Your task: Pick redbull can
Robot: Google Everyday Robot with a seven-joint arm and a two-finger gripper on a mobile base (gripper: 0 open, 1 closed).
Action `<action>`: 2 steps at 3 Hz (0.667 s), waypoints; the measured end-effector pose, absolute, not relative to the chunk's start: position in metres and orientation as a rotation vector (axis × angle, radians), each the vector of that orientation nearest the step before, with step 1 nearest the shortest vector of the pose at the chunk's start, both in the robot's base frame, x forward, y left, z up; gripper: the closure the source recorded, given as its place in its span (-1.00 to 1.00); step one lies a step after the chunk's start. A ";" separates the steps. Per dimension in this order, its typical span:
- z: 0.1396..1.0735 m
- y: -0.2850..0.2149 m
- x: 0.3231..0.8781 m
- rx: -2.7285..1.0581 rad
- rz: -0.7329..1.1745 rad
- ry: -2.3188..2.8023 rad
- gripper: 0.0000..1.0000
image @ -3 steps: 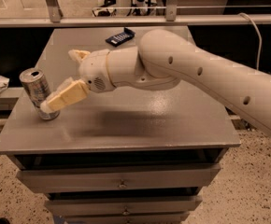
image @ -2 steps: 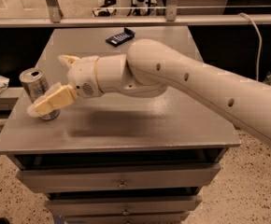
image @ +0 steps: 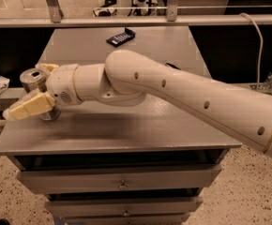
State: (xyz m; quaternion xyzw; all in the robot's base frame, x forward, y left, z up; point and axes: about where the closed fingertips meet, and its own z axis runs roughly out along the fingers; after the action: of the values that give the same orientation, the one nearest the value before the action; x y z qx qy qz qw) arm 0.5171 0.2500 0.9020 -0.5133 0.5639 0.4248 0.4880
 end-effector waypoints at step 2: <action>0.888 0.251 0.526 -1.206 1.015 1.386 0.37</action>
Offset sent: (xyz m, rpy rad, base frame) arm 0.0197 -0.0140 -0.0221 0.0187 0.0086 -0.0853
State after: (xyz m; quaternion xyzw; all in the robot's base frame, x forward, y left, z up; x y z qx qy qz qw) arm 0.5264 0.2512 0.8877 -0.4983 0.5727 0.4193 0.4979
